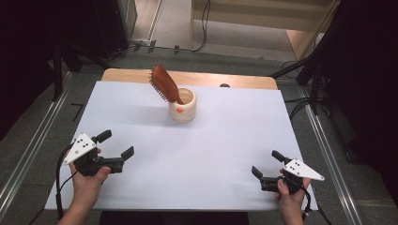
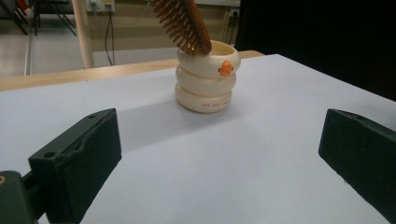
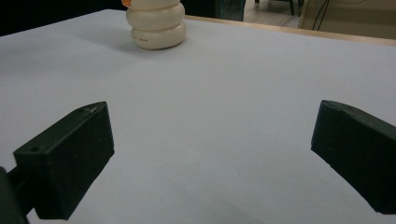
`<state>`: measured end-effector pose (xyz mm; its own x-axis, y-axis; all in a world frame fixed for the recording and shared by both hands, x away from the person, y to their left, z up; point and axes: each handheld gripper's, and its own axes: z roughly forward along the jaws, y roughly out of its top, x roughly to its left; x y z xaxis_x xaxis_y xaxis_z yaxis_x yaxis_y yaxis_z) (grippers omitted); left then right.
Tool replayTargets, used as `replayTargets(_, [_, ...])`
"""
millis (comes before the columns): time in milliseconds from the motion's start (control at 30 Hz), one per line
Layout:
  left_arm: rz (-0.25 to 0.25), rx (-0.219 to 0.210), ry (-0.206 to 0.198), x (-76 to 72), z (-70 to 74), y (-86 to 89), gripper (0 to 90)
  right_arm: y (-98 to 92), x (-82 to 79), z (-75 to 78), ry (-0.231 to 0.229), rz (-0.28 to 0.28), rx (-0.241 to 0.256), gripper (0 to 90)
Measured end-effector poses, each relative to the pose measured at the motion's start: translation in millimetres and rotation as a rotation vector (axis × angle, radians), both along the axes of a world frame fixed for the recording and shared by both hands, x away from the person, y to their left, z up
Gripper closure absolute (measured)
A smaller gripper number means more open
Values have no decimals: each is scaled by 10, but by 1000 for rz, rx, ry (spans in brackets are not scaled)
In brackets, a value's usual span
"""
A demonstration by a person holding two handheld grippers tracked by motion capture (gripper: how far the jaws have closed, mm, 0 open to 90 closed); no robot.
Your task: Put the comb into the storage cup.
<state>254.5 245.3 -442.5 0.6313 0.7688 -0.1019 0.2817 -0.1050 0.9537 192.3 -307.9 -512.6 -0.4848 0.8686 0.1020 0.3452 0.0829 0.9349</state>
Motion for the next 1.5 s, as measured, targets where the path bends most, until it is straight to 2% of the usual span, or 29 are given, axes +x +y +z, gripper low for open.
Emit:
replayTargets(333, [20, 19, -2, -75, -86, 136, 0, 0, 2, -2, -2, -3, -2, 0])
replayTargets(967, [8, 43, 23, -233, -258, 465, 0, -4, 6, -8, -3, -4, -6, 0])
replayTargets(1200, [19, 32, 37, -266, -312, 601, 0, 0, 9, -15, -2, -4, -7, 0])
replayTargets(1300, [29, 22, 31, -261, -305, 668, 0, 3, 17, -21, 0, -4, -9, 0])
replayTargets(1500, [47, 14, 47, -229, -368, 748, 0, 9, 29, -31, 1, -4, -13, 0])
